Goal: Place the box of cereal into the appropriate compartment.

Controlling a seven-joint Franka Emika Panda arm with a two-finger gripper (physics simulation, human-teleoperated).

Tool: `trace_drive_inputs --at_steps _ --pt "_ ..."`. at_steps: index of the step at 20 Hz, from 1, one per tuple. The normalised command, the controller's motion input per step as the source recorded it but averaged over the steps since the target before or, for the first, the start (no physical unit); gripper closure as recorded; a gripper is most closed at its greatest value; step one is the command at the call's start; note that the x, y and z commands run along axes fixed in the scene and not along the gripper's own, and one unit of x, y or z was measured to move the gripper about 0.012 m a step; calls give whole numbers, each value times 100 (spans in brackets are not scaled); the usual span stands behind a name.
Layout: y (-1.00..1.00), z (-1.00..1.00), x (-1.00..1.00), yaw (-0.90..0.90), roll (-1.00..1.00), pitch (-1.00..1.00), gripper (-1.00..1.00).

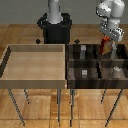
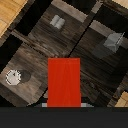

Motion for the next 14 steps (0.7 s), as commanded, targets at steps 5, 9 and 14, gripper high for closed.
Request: trace_drive_inputs --at_steps 5,9,14 --pt "80 0 0 0 0 0 100" --pt "-12 0 -25 0 0 0 100" --pt "-20 0 0 0 0 0 100"
